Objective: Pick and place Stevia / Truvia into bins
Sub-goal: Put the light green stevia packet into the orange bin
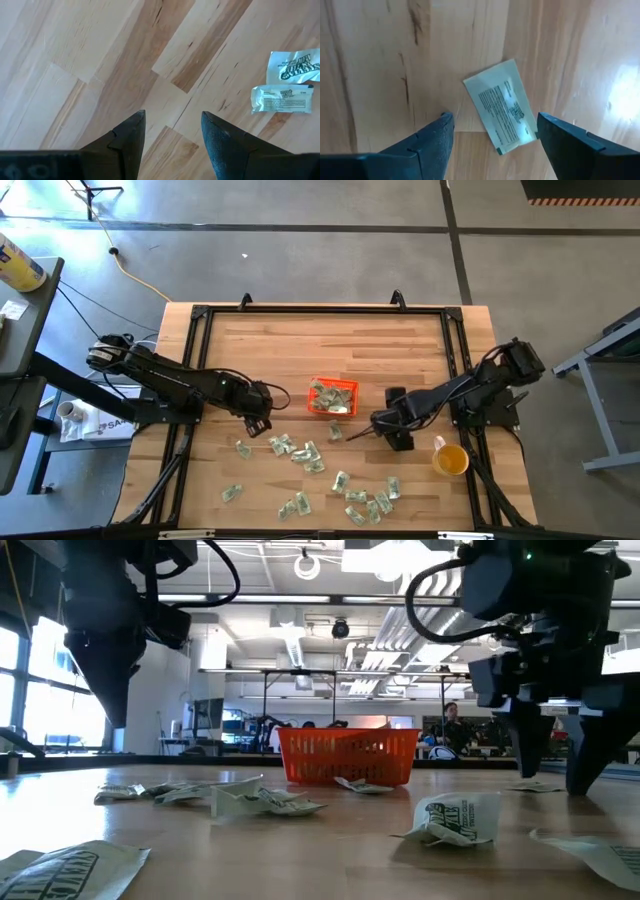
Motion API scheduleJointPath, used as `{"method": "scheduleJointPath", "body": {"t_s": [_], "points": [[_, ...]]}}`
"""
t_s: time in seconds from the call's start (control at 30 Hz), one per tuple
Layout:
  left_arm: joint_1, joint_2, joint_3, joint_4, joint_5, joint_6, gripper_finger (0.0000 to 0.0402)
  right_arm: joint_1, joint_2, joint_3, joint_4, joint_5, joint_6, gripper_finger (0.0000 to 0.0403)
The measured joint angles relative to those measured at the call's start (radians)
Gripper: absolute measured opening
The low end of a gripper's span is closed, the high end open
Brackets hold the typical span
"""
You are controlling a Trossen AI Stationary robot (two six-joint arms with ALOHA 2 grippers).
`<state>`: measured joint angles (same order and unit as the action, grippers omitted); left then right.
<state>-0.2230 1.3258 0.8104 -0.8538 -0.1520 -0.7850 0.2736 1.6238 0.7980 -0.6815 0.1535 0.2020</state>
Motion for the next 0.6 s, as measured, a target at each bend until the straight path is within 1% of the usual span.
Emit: {"method": "scheduleJointPath", "body": {"t_s": [0.13,0.23,0.27,0.37,0.47,0.53,0.6], "points": [[0.0,0.0,0.0,0.012,0.0,-0.009,0.0225,-0.05,-0.001,-0.034,0.06,-0.069,-0.038,0.0275],[0.0,0.0,0.0,0.036,0.0,-0.01,0.0225,-0.103,-0.001,-0.058,0.08,-0.151,-0.044,0.0275],[0.0,0.0,0.0,0.042,0.0,-0.013,0.0225,-0.117,-0.002,-0.064,0.086,-0.161,-0.05,0.0275],[0.0,0.0,0.0,0.054,0.0,-0.031,0.0225,-0.148,-0.004,-0.076,0.091,-0.18,-0.068,0.0275],[0.0,0.0,0.0,0.052,0.0,-0.036,0.0225,-0.16,-0.004,-0.076,0.091,-0.174,-0.069,0.0269],[0.0,0.0,0.0,0.052,0.0,-0.039,0.0225,-0.162,-0.004,-0.078,0.096,-0.167,-0.054,0.0255],[0.0,0.0,0.0,0.052,0.0,-0.04,0.0225,-0.161,-0.004,-0.078,0.1,-0.157,-0.032,0.023]]}}
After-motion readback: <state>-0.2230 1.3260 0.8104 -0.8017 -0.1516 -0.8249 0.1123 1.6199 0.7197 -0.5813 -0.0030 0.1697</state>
